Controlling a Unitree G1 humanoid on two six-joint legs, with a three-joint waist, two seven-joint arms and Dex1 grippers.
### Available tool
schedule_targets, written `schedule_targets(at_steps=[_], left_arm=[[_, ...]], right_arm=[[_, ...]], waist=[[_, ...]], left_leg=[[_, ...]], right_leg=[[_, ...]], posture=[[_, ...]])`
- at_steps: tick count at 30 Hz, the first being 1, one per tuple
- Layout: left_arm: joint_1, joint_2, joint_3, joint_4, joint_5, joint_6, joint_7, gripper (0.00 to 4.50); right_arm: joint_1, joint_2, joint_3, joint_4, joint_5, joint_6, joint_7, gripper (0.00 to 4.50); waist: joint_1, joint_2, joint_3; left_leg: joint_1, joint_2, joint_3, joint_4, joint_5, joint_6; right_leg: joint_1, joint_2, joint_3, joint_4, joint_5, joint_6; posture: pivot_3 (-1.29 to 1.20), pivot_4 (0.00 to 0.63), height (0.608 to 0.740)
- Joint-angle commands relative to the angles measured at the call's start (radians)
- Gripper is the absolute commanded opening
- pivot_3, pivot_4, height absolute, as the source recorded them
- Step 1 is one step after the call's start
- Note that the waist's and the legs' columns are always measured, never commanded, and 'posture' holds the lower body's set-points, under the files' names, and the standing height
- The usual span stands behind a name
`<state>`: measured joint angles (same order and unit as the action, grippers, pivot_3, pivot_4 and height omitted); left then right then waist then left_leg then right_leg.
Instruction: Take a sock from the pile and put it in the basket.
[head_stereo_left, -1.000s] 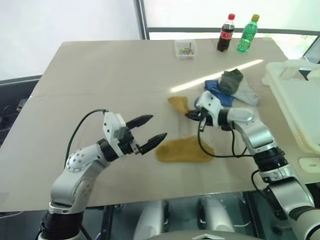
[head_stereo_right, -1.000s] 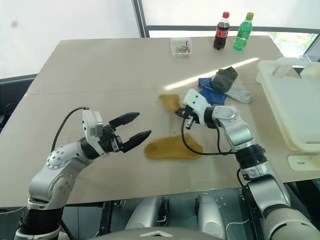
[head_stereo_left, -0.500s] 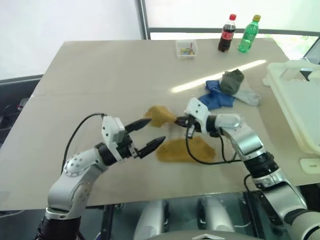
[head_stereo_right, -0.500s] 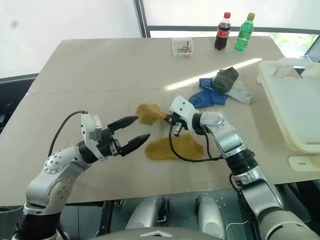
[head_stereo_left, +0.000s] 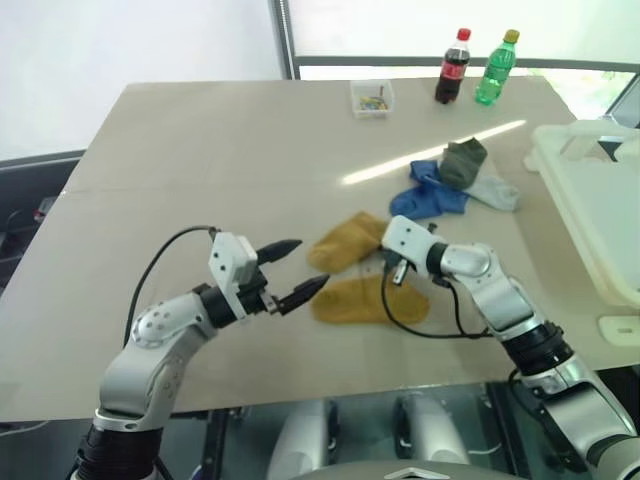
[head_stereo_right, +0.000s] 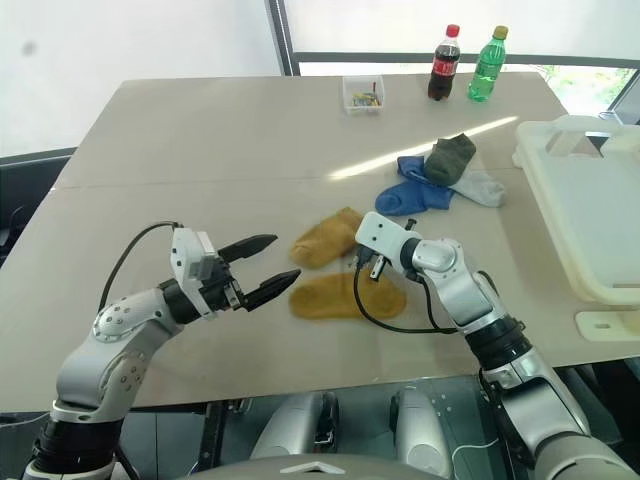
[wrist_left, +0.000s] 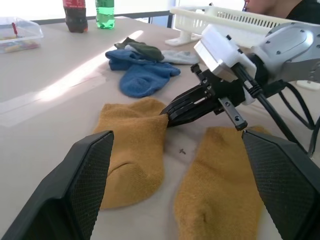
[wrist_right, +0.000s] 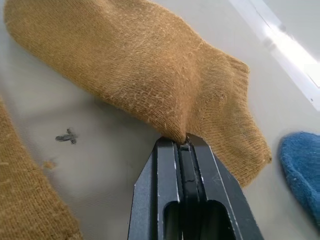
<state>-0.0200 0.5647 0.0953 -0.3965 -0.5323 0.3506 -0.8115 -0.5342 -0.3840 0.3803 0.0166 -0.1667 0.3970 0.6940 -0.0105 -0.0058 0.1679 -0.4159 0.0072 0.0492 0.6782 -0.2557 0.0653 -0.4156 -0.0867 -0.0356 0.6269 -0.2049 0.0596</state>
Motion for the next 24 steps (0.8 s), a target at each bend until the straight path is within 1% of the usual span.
schedule_targets(at_steps=[1,4,5,6,10,13,17,22,24], left_arm=[[-0.015,0.010,-0.010,0.014,0.031,-0.013,0.005,4.33],[-0.027,0.005,-0.013,0.035,0.048,-0.003,0.023,4.33],[-0.030,0.003,-0.013,0.043,0.053,-0.001,0.029,4.33],[-0.032,0.003,-0.013,0.048,0.056,0.001,0.032,4.33],[-0.037,-0.006,0.000,0.071,0.049,0.033,0.066,4.33],[-0.049,-0.015,0.003,0.098,0.047,0.059,0.092,4.33],[-0.089,-0.055,0.001,0.156,0.050,0.117,0.163,4.33],[-0.153,-0.113,-0.024,0.232,0.100,0.149,0.254,4.33],[-0.168,-0.125,-0.040,0.251,0.127,0.158,0.277,4.33]], right_arm=[[0.008,0.004,-0.013,-0.074,0.038,0.074,0.040,0.29],[0.014,0.010,-0.038,-0.116,0.068,0.113,0.040,1.41],[0.019,0.011,-0.050,-0.139,0.090,0.136,0.049,1.63],[0.022,0.011,-0.058,-0.155,0.106,0.154,0.055,2.32],[0.060,-0.030,-0.114,-0.275,0.268,0.233,0.180,2.32],[0.036,-0.027,-0.162,-0.260,0.318,0.272,0.165,2.32],[-0.061,0.045,-0.225,-0.102,0.322,0.272,0.052,2.32],[-0.141,0.079,-0.186,0.118,0.261,0.198,-0.001,2.32],[-0.149,0.077,-0.164,0.169,0.245,0.184,0.009,2.32]], waist=[[0.000,0.000,0.000],[-0.001,0.000,0.000],[-0.001,0.000,0.000],[-0.001,0.000,0.000],[0.002,0.000,0.000],[0.001,0.000,0.000],[-0.002,0.000,0.000],[0.002,0.000,0.000],[0.003,0.000,0.000]], left_leg=[[0.000,0.000,0.000,0.000,0.000,0.000],[0.000,0.000,0.000,0.000,0.000,0.000],[0.000,0.000,0.000,0.000,0.000,0.000],[0.000,0.000,0.000,0.000,0.000,0.000],[0.000,0.000,-0.001,0.000,0.000,0.000],[0.000,0.000,-0.001,0.000,0.000,0.001],[0.000,0.000,-0.001,0.000,-0.001,0.003],[0.000,0.000,-0.001,0.000,0.000,0.000],[0.000,-0.001,-0.001,0.000,0.000,0.000]], right_leg=[[0.000,0.000,0.000,0.000,0.000,0.000],[0.000,0.000,0.000,0.000,0.000,0.000],[0.000,0.000,0.000,0.000,0.000,0.000],[0.000,0.000,0.000,0.000,0.000,0.000],[0.000,0.000,0.000,0.000,0.000,0.001],[0.000,0.000,0.000,0.000,0.000,0.001],[0.000,0.000,0.000,0.000,0.000,0.001],[0.000,0.000,0.000,0.001,0.001,0.001],[0.000,0.000,0.000,0.001,0.001,0.001]], posture=[[0.00,0.150,0.732],[0.00,0.150,0.732],[0.00,0.150,0.732],[0.00,0.150,0.732],[0.00,0.150,0.732],[0.00,0.150,0.732],[0.00,0.150,0.732],[0.00,0.150,0.732],[0.00,0.150,0.732]])
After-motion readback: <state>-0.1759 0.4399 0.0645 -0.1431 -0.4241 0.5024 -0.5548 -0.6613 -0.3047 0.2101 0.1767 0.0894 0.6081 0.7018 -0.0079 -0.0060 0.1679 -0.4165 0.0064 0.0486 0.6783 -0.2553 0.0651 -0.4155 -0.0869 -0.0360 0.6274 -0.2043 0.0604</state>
